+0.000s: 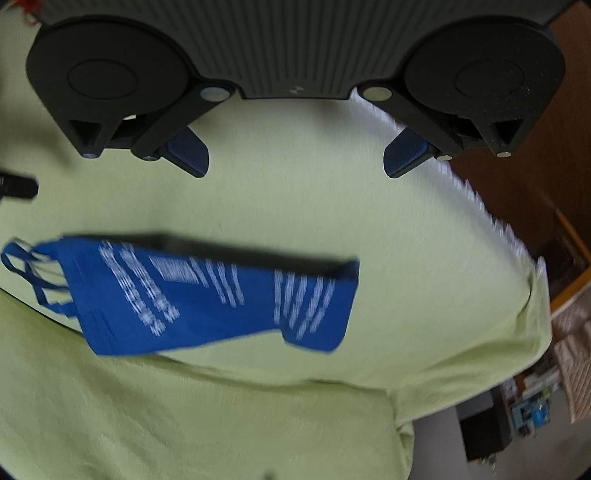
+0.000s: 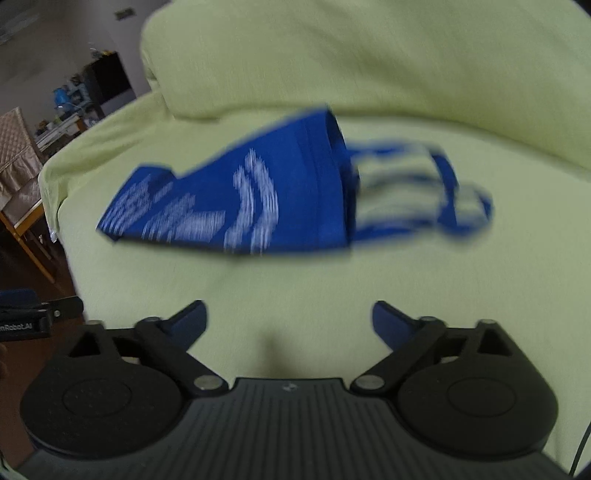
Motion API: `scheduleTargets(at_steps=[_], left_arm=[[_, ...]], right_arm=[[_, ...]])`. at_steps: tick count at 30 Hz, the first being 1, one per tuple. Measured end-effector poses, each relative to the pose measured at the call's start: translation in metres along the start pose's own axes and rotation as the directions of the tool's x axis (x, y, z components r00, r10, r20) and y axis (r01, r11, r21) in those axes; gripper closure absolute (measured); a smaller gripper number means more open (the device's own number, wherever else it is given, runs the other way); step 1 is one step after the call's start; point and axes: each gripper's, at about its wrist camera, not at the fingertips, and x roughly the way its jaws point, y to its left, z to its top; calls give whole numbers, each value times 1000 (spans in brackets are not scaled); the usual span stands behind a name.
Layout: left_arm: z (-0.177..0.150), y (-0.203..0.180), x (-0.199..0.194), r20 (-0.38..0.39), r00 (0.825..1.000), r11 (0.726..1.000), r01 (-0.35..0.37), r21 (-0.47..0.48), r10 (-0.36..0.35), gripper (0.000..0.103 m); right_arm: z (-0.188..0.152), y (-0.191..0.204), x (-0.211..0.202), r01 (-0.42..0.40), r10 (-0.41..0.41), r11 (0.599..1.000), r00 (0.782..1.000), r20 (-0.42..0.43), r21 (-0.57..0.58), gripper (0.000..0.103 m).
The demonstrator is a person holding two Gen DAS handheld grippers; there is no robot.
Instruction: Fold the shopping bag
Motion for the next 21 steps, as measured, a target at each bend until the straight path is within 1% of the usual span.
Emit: scheduleTargets(at_steps=[1, 2, 3, 4, 7, 8, 9, 10, 11, 12, 13, 14, 15, 16, 18, 20, 21], left_arm=[[8, 1, 7, 13, 1000, 1000, -4, 7, 4, 2], [15, 2, 13, 25, 1000, 1000, -7, 13, 7, 2], [22, 4, 19, 36, 999, 1000, -9, 15, 9, 2], [28, 5, 24, 44, 999, 1000, -10, 13, 9, 2], [38, 8, 35, 58, 998, 1000, 1, 0, -1, 2], [39, 9, 38, 59, 998, 1000, 6, -5, -5, 2], [39, 10, 41, 58, 998, 1000, 9, -9, -9, 2], [39, 11, 42, 54, 998, 1000, 12, -13, -11, 2], [37, 12, 44, 48, 999, 1000, 13, -16, -12, 2], [36, 13, 45, 44, 999, 1000, 13, -21, -12, 2], [34, 15, 45, 39, 999, 1000, 11, -25, -11, 2], [33, 17, 44, 35, 999, 1000, 10, -28, -9, 2], [31, 19, 43, 33, 999, 1000, 6, -30, -5, 2], [29, 22, 40, 33, 999, 999, 0, -33, 1, 2], [26, 29, 35, 33, 999, 999, -12, -40, 13, 2], [23, 37, 26, 34, 999, 998, -27, -48, 29, 2], [21, 41, 21, 37, 999, 998, -36, -51, 38, 2]], right_arm=[[10, -1, 7, 1, 0, 1000, 1000, 29, -27, 37], [21, -2, 16, 3, -1, 999, 999, 51, -42, 43], [32, -3, 26, 6, -2, 998, 997, 72, -56, 57], [42, -6, 34, 14, -9, 998, 995, 95, -56, 66], [75, -13, 60, 32, -24, 998, 987, 157, -46, 65], [85, -14, 67, 41, -33, 998, 985, 168, -43, 65], [95, -16, 76, 40, -34, 999, 986, 164, -37, 62], [104, -17, 85, 40, -34, 999, 987, 160, -31, 45], [112, -19, 94, 37, -33, 999, 987, 154, -24, 33], [117, -21, 102, 18, -16, 1000, 991, 135, -17, 29], [121, -24, 109, -1, 2, 1000, 993, 116, -10, 57], [125, -25, 115, -22, 22, 1000, 995, 99, -7, 77], [123, -24, 112, -64, 67, 997, 993, 98, -35, 101], [121, -22, 109, -104, 110, 992, 989, 99, -67, 101], [106, -12, 87, -125, 157, 973, 975, 160, -192, 102], [84, -3, 58, -160, 239, 930, 947, 215, -330, 102], [70, 2, 41, -176, 284, 899, 931, 229, -401, 102]])
